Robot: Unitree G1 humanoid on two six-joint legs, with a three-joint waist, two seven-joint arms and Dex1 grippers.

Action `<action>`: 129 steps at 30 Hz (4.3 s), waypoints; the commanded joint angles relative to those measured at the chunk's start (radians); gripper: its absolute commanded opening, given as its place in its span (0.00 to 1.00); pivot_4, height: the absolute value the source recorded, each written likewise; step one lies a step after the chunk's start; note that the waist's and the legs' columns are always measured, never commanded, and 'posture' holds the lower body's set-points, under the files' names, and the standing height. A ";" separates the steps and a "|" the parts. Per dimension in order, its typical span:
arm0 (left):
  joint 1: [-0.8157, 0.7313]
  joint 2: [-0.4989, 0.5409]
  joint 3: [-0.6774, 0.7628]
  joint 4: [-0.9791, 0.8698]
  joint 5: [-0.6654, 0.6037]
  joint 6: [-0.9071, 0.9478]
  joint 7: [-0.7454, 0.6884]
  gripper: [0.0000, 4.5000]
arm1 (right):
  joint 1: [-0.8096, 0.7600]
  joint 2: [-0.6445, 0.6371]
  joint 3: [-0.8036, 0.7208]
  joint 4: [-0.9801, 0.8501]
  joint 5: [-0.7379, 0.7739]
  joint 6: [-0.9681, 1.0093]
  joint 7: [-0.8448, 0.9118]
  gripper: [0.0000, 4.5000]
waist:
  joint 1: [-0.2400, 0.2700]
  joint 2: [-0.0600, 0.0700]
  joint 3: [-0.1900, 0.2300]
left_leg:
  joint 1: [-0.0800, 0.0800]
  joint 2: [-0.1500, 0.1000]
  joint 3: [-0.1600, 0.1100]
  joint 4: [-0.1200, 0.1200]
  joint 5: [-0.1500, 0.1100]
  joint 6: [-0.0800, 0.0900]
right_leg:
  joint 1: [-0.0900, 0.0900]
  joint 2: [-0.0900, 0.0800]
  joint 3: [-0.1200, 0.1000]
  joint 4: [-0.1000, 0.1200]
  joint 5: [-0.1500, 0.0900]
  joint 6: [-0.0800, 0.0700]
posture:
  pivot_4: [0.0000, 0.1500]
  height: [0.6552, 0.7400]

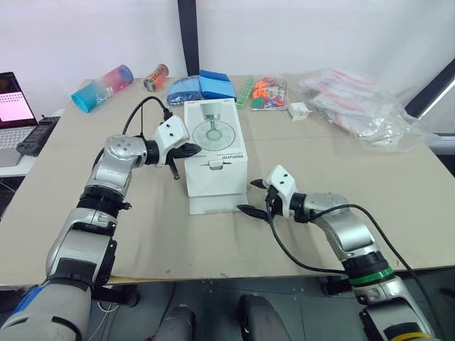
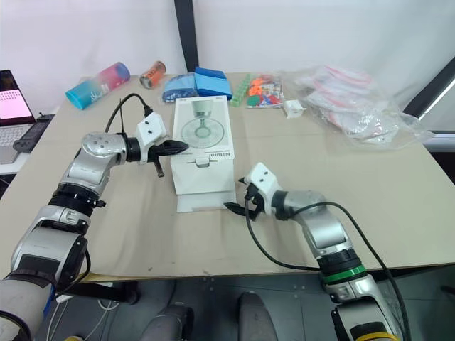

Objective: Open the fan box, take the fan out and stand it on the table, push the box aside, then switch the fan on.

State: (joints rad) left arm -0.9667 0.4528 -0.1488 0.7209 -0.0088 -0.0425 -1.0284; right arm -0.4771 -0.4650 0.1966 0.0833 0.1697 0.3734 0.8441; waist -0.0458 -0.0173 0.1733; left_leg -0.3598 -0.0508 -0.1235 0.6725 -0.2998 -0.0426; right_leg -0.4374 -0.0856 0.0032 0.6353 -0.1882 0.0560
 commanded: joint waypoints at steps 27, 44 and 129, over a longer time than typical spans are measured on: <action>0.049 0.105 0.088 -0.073 -0.060 0.018 -0.039 0.01 | -0.157 0.161 -0.208 -0.062 0.325 0.104 -0.042 1.00 | -0.002 0.000 0.000 | -0.001 0.000 0.001 0.000 0.001 -0.001 | -0.003 0.000 0.001 0.002 0.000 -0.001 | 1.00 1.00; 0.184 0.195 0.110 -0.503 -0.230 0.314 -0.119 0.01 | -0.153 0.189 -0.104 0.022 0.171 0.025 -0.069 1.00 | 0.000 0.000 0.000 | -0.001 0.001 0.004 0.000 -0.001 0.002 | -0.004 0.001 0.005 0.004 0.000 -0.001 | 1.00 1.00; 0.079 0.018 0.026 -0.174 -0.046 0.089 0.076 0.00 | -0.278 -0.184 0.171 -0.035 -0.405 0.025 -0.092 0.01 | 0.000 -0.001 0.000 | -0.001 0.002 0.007 0.000 0.000 0.000 | -0.004 0.001 0.005 0.002 0.001 -0.001 | 1.00 1.00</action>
State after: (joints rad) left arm -0.8832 0.4591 -0.1396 0.5692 -0.0493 0.0467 -0.9492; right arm -0.7207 -0.6660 0.4114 0.0417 -0.2280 0.3949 0.7916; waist -0.0463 -0.0180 0.1732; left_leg -0.3602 -0.0489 -0.1162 0.6725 -0.2997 -0.0428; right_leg -0.4418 -0.0840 0.0087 0.6376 -0.1872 0.0542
